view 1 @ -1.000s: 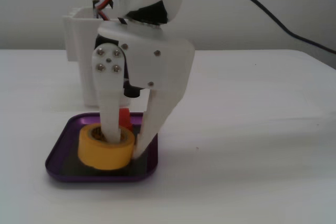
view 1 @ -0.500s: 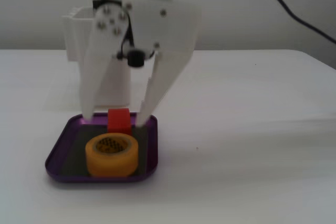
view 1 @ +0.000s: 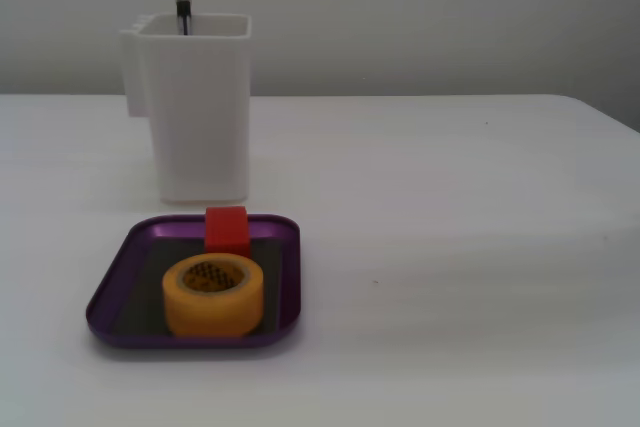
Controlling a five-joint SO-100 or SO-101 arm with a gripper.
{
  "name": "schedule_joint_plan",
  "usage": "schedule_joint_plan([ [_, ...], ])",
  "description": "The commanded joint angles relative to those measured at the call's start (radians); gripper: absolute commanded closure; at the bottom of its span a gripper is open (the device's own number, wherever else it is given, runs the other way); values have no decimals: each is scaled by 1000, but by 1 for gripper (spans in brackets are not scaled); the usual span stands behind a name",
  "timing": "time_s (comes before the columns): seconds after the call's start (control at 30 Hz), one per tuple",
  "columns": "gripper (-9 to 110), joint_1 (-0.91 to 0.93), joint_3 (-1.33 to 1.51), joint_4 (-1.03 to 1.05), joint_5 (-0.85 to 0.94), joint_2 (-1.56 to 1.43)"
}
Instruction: Grab up the yellow tape and put it in the box.
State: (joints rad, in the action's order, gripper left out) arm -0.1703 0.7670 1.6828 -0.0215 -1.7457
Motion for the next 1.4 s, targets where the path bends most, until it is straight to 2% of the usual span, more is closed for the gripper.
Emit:
schedule_joint_plan([
  [0.0,85,35,135,5,9,-196],
  [0.27,85,193,624,-72,81,-588],
  [0.7,84,215,1807,-581,87,-1371],
  [0.87,84,202,2132,-701,84,-1664],
  [1.03,85,201,2252,-716,84,-1703],
  [1.23,85,201,2264,-698,80,-1677],
  [1.37,95,201,2264,-643,11,-1677],
])
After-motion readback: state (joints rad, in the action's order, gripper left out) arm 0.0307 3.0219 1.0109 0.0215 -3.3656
